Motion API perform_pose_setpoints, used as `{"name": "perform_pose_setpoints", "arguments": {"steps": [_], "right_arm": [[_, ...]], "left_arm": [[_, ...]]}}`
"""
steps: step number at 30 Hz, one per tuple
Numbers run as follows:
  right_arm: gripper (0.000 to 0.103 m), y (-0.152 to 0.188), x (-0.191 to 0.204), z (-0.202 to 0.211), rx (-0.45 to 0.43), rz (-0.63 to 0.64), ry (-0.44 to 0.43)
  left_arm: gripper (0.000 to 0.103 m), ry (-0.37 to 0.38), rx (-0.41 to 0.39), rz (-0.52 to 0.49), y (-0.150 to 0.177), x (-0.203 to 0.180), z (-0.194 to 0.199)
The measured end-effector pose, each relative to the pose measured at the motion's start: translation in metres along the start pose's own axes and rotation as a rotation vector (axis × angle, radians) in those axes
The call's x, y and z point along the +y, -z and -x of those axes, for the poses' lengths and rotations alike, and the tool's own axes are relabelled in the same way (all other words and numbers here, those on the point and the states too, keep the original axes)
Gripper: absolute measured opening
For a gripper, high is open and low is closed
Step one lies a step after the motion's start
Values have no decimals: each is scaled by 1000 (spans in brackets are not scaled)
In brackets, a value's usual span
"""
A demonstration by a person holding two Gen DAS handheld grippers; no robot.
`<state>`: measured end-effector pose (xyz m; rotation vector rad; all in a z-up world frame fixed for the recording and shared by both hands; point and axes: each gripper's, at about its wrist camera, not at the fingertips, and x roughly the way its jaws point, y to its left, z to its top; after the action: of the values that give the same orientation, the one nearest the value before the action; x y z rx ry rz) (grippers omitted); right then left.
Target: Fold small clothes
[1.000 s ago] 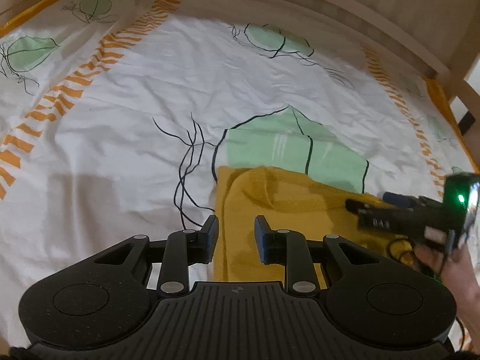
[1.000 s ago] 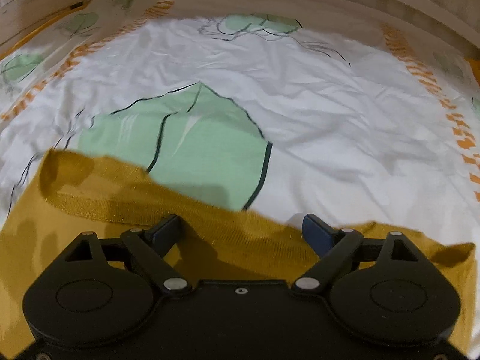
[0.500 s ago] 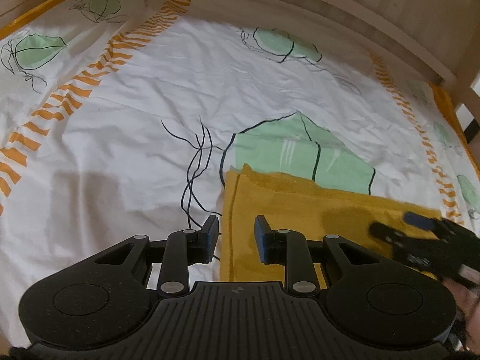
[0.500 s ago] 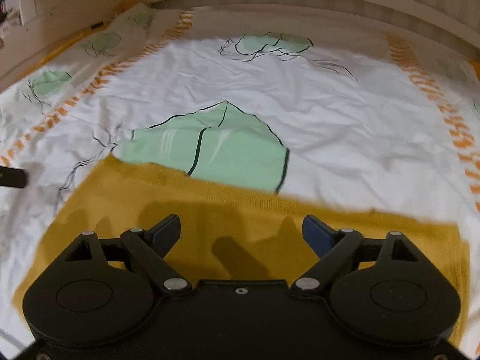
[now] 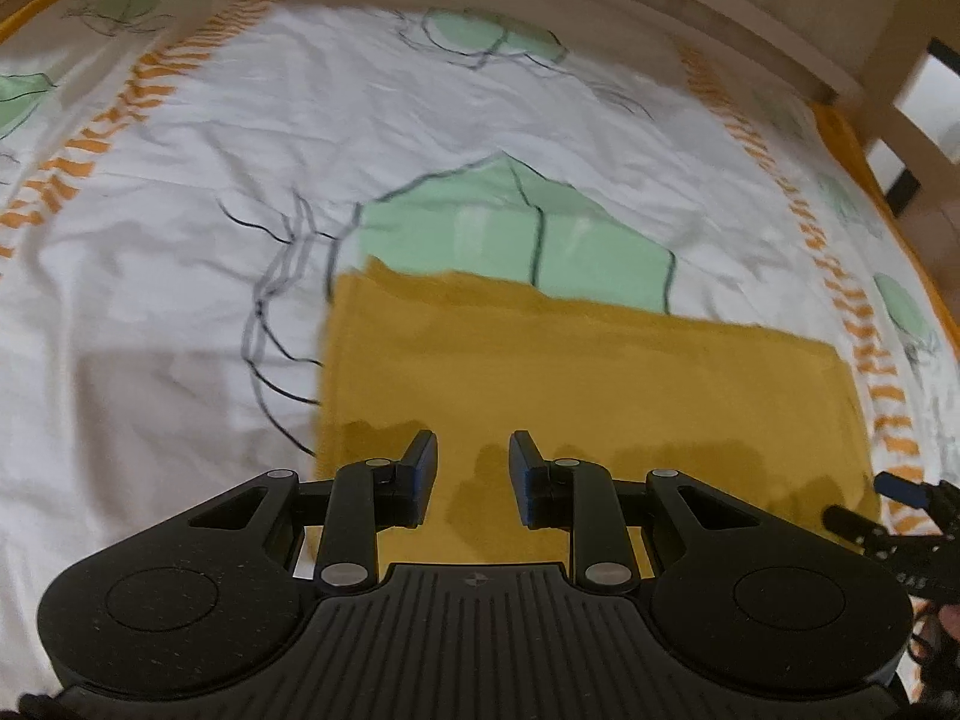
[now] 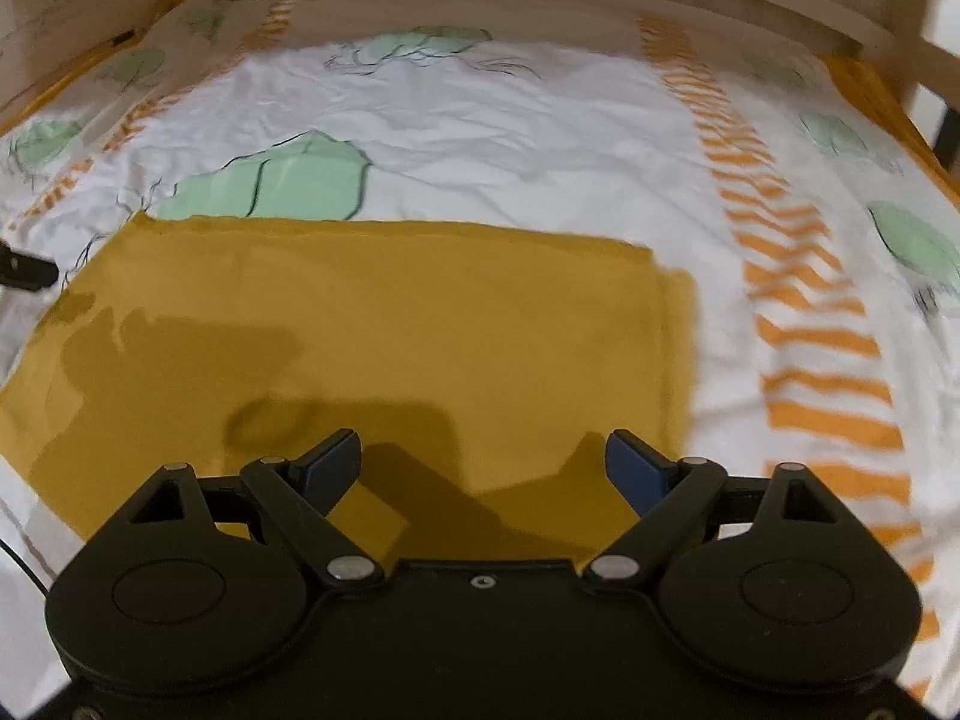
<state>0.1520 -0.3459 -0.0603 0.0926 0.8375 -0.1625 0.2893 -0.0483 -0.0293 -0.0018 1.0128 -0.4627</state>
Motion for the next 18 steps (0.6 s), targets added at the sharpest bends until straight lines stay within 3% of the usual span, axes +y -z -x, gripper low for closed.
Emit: {"name": "perform_pose_setpoints", "arguments": {"steps": [4,8,12,16,18], "right_arm": [[90,7,-26,3,18,-97,-14],[95,19,-46,-2,67,-176,-45],[102,28,-53,-9,96,-198,-94],[103,25,-52,-12,121,-196,-105],[103,26,-53,-13,125,-209,-107]], "left_arm": [[25,5,-21,-22,7,-15,0],[25,-37,-28,-51,11,-28,-5],[26,-44,9,-68,20,-36,-18],[27,-94,101,-82,32,-43,-43],[30,-119,76,-97,37,-48,-45]]}}
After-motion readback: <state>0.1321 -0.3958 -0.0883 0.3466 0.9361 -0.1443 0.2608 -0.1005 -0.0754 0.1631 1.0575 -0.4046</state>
